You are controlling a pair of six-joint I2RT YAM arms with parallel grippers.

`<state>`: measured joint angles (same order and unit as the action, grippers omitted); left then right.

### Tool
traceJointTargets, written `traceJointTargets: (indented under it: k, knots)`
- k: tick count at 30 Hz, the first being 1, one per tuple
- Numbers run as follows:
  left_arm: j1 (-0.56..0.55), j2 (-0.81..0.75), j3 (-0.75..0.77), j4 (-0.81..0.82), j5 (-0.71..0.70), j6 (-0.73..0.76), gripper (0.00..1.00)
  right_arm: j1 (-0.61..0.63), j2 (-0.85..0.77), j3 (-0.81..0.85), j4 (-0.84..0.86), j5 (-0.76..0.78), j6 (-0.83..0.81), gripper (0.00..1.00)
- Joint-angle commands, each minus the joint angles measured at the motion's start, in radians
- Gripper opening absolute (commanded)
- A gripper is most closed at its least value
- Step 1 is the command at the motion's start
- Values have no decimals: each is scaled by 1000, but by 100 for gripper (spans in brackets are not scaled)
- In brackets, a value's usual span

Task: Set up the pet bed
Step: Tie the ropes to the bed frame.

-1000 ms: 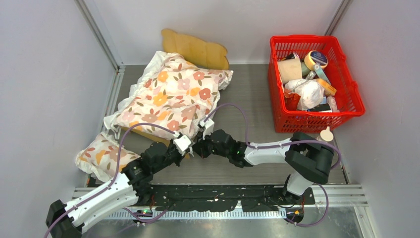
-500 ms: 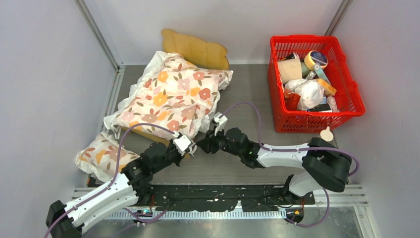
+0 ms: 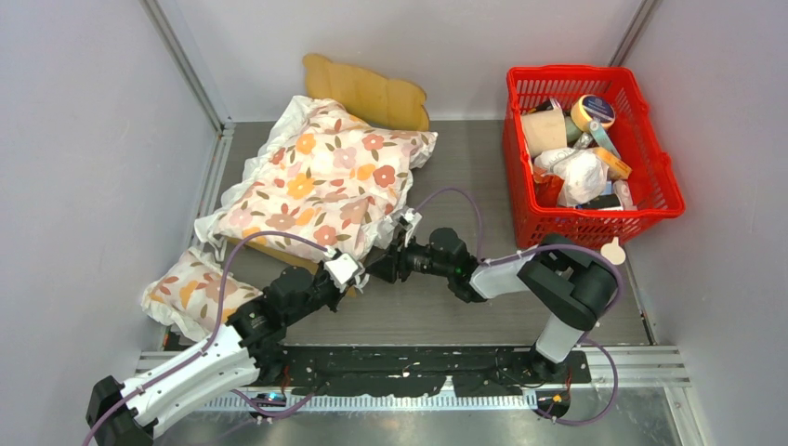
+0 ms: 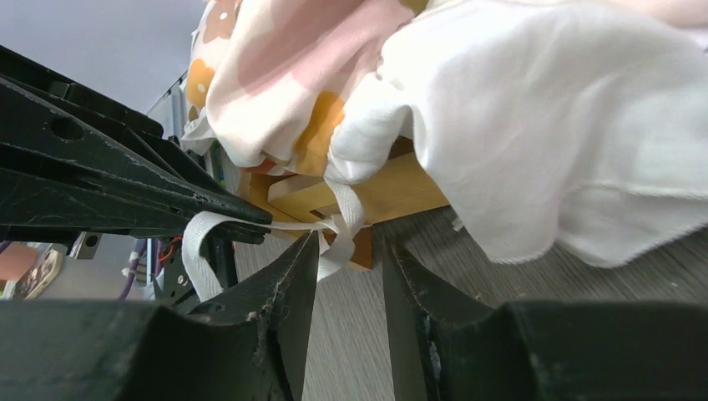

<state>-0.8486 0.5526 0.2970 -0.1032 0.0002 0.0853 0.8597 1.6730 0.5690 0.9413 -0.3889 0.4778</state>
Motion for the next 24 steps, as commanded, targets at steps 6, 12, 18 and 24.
traceJointTargets:
  k: [6, 12, 18, 24]
  knots:
    - [-3, -8, 51, 80, 9, -5, 0, -4, 85, 108, 84, -107, -6, 40]
    - [-3, -2, 53, 85, 8, 0, 0, -2, 110, 126, 64, -76, 11, 37]
    - [-3, -7, 60, 71, 9, 10, 0, -1, 94, 105, 38, -50, -8, 39]
    - [-3, -14, 61, 60, 9, 14, 0, -1, 119, 101, 66, -79, -4, 42]
